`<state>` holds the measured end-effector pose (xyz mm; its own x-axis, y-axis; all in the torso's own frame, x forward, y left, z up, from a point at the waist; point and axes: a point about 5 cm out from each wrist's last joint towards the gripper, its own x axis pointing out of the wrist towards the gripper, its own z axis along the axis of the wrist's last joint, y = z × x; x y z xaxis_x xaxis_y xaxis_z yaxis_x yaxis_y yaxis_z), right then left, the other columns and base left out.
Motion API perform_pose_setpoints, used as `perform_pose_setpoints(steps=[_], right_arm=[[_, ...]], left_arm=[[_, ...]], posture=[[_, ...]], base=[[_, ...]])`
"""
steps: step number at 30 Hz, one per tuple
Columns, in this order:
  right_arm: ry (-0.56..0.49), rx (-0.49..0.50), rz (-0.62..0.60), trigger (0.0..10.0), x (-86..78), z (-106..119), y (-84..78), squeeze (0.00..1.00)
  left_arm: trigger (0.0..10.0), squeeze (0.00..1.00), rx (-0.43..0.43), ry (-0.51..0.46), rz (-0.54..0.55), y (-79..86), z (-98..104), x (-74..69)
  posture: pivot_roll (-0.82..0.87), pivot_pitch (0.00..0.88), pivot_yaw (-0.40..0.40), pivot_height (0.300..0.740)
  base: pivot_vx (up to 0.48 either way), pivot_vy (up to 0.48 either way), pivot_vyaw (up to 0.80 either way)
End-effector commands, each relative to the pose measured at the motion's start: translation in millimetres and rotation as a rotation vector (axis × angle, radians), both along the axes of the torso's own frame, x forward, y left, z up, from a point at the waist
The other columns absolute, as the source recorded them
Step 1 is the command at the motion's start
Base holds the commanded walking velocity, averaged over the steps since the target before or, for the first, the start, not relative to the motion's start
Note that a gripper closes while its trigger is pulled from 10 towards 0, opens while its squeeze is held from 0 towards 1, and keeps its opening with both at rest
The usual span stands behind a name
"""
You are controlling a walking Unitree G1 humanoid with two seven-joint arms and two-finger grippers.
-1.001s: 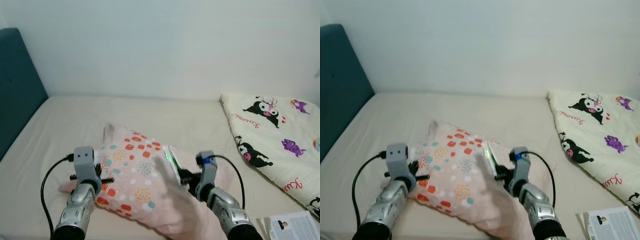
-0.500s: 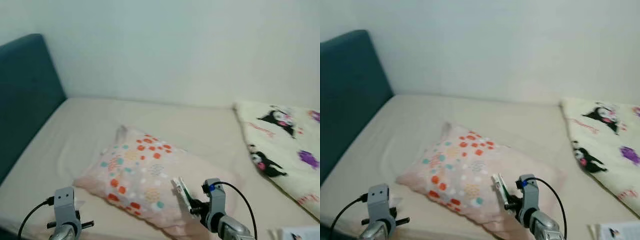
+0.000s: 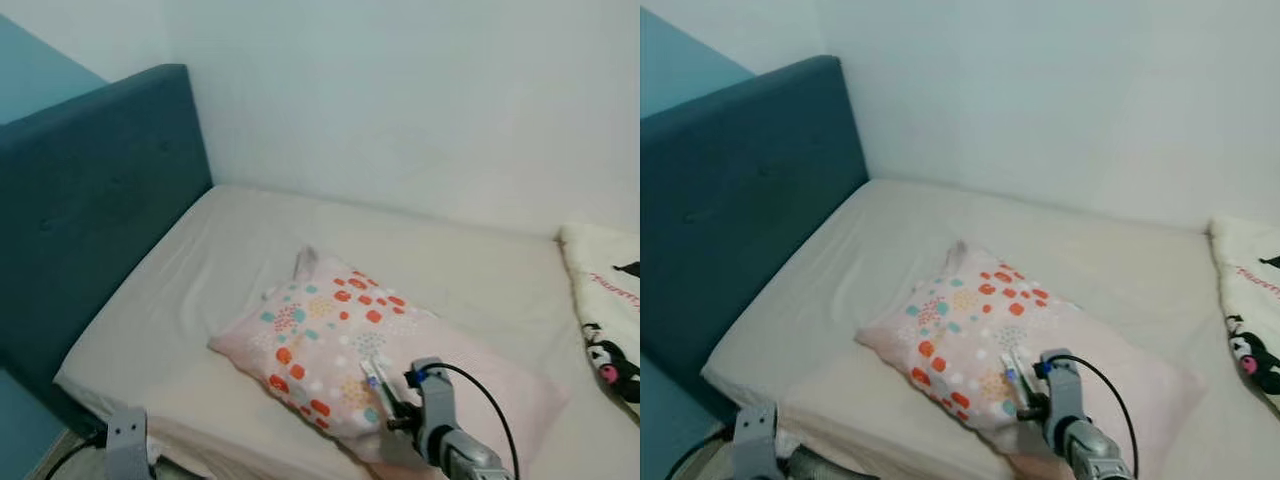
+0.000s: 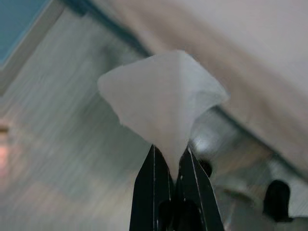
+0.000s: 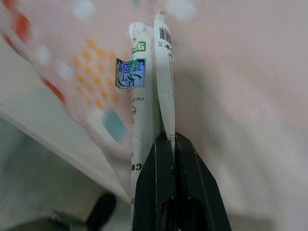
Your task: Clean up the room
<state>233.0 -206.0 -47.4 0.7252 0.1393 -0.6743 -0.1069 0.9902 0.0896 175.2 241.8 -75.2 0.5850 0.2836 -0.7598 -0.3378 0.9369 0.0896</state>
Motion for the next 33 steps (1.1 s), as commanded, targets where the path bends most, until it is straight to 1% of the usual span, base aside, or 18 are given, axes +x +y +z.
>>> perform_pose_setpoints(steps=[1, 2, 3, 4, 5, 7, 8, 11, 13, 20, 27, 30, 33], right_arm=[[0.082, 0.001, -0.057, 10.0, -17.5, -11.7, -6.9, 0.00], [0.120, 0.003, -0.089, 10.0, -28.4, -17.6, -10.8, 0.00], [0.120, 0.003, -0.089, 10.0, -28.4, -17.6, -10.8, 0.00], [0.168, 0.003, -0.124, 10.0, -43.9, -25.6, -14.7, 0.00], [0.168, 0.003, -0.124, 10.0, -43.9, -25.6, -14.7, 0.00], [0.197, 0.007, -0.142, 10.0, -53.9, -30.5, -15.6, 0.00], [0.197, 0.007, -0.142, 10.0, -53.9, -30.5, -15.6, 0.00], [0.227, 0.013, -0.161, 10.0, -65.2, -35.9, -15.1, 0.00], [0.233, 0.012, -0.167, 10.0, -67.1, -36.9, -15.0, 0.00], [0.232, 0.016, -0.177, 10.0, -66.5, -37.0, -13.9, 0.00], [0.224, 0.020, -0.178, 10.0, -64.7, -36.4, -12.6, 0.00], [0.222, 0.021, -0.178, 10.0, -64.1, -36.1, -12.5, 0.00], [0.217, 0.021, -0.177, 10.0, -63.0, -35.6, -12.6, 0.00]], left_arm=[[10.0, 0.00, 0.009, 0.054, 0.002, 2.3, -5.2, -11.1], [10.0, 0.00, 0.011, 0.073, 0.008, 3.3, -7.3, -16.3], [10.0, 0.00, 0.011, 0.073, 0.008, 3.3, -7.3, -16.3], [10.0, 0.00, 0.013, 0.094, 0.015, 4.8, -9.9, -23.3], [10.0, 0.00, 0.013, 0.094, 0.015, 4.8, -9.9, -23.3], [10.0, 0.00, 0.013, 0.105, 0.012, 4.9, -11.3, -26.8], [10.0, 0.00, 0.013, 0.105, 0.012, 4.9, -11.3, -26.8], [10.0, 0.00, 0.010, 0.125, 0.008, 3.7, -13.0, -29.7], [10.0, 0.00, 0.009, 0.125, 0.002, 2.5, -12.9, -28.4], [10.0, 0.00, 0.007, 0.116, -0.026, -1.6, -11.5, -21.8], [10.0, 0.00, -0.001, 0.119, -0.035, -4.0, -11.7, -20.2], [10.0, 0.00, -0.002, 0.121, -0.038, -4.7, -11.8, -19.8], [10.0, 0.00, -0.004, 0.119, -0.047, -5.8, -11.9, -19.7]], posture=[[-0.04, 0.000, -0.044, 0.740], [-0.04, 0.000, -0.049, 0.740], [-0.04, 0.000, -0.049, 0.740], [-0.04, 0.000, -0.051, 0.740], [-0.04, 0.000, -0.051, 0.740], [-0.04, 0.000, -0.049, 0.740], [-0.04, 0.000, -0.049, 0.740], [-0.04, 0.000, -0.045, 0.740], [-0.04, 0.000, -0.044, 0.740], [-0.03, 0.000, -0.040, 0.740], [-0.03, 0.000, -0.039, 0.740], [-0.03, 0.000, -0.039, 0.740], [-0.03, 0.000, -0.039, 0.740]], base=[[0.000, 0.000, 0.74], [0.000, 0.000, 0.74], [0.000, 0.000, 0.74], [0.000, 0.000, 0.74], [0.000, 0.000, 0.74], [0.000, 0.000, 0.74], [0.000, 0.000, 0.74], [0.000, 0.000, 0.74], [0.000, 0.000, 0.74], [0.000, 0.000, 0.74], [0.000, 0.000, 0.74], [-0.300, 0.000, 0.74], [0.000, 0.000, 0.74]])
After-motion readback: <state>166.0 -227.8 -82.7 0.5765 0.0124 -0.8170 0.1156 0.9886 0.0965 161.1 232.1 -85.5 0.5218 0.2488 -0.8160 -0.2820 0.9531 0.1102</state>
